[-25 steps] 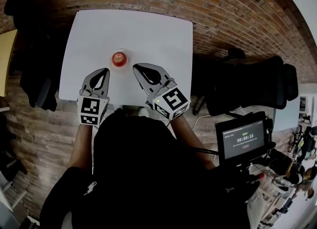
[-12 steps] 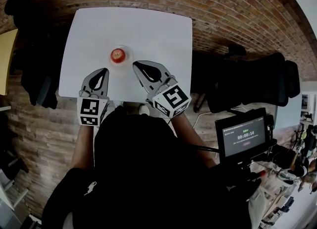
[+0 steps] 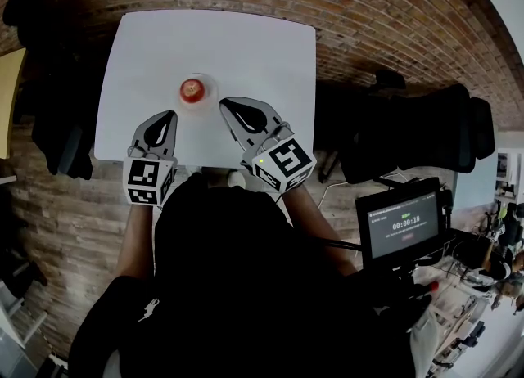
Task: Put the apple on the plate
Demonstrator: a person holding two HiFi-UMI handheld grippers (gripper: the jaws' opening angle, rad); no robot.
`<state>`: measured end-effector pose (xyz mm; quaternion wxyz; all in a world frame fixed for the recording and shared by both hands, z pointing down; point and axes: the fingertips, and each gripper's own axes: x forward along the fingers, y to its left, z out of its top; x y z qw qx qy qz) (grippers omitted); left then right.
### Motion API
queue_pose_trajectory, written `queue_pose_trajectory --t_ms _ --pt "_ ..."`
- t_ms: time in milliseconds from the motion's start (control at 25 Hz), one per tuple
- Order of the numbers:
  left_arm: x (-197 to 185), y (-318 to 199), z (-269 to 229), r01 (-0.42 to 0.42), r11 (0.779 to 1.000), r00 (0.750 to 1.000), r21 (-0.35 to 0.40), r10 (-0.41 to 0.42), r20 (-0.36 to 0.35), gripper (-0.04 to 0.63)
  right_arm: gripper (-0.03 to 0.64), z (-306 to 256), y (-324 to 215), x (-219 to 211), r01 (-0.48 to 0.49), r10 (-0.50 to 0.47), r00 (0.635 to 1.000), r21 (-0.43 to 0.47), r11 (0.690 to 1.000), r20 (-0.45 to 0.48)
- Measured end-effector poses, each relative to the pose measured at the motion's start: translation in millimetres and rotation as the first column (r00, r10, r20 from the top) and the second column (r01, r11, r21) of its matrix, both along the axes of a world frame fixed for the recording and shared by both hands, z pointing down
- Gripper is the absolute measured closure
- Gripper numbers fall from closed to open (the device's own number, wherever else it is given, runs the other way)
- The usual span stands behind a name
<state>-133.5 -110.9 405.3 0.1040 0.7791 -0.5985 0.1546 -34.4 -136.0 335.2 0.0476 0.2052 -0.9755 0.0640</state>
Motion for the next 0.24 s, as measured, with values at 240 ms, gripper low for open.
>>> queue_pose_trajectory --t_ms 240 --pt "4.2 -1.4 8.4 -0.026 0.999 1.000 -0.021 0.027 0.007 0.589 0.614 2.0 -3.0 -1.6 -0.001 0.001 1.000 -0.007 1.000 -0.002"
